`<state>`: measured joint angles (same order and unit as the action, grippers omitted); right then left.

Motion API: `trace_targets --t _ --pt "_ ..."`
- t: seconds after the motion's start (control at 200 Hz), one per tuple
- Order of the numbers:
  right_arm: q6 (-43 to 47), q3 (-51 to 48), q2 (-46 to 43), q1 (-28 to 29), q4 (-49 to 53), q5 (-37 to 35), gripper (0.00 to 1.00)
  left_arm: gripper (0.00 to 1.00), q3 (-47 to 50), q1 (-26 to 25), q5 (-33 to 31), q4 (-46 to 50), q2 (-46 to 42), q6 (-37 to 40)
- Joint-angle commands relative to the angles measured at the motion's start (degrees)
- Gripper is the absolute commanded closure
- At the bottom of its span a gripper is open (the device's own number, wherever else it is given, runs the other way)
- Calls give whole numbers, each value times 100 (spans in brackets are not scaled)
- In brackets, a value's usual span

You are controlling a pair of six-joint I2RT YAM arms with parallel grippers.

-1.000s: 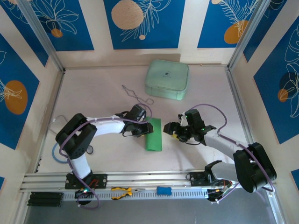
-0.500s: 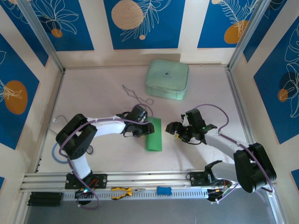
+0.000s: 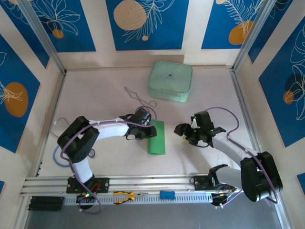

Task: Fold a paper plane with a square sheet of paper (pick it up from the middle)

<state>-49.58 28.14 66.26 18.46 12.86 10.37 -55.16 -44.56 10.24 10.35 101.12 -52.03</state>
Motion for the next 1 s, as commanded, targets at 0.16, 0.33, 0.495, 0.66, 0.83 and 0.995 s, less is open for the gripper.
trace_targets --t 0.16,0.33,0.495,0.66,0.83,0.995 --pt "-34 -68 -43 -15 -2 193 31 52 -60 -13 -618 725 292 142" --pt "-21 -65 -50 1 -12 202 31 52 -197 -46 -825 1032 474 171" --pt "-16 -54 -29 35 -18 188 31 50 -276 -70 -848 1110 561 304" --pt "-4 -34 14 68 -16 181 31 49 -377 -80 -959 1274 635 413" --pt "-7 -18 40 110 -20 174 31 48 -386 -90 -980 1273 662 422" --pt "60 0 80 158 -148 328 31 48 -402 -91 -989 1295 724 370"
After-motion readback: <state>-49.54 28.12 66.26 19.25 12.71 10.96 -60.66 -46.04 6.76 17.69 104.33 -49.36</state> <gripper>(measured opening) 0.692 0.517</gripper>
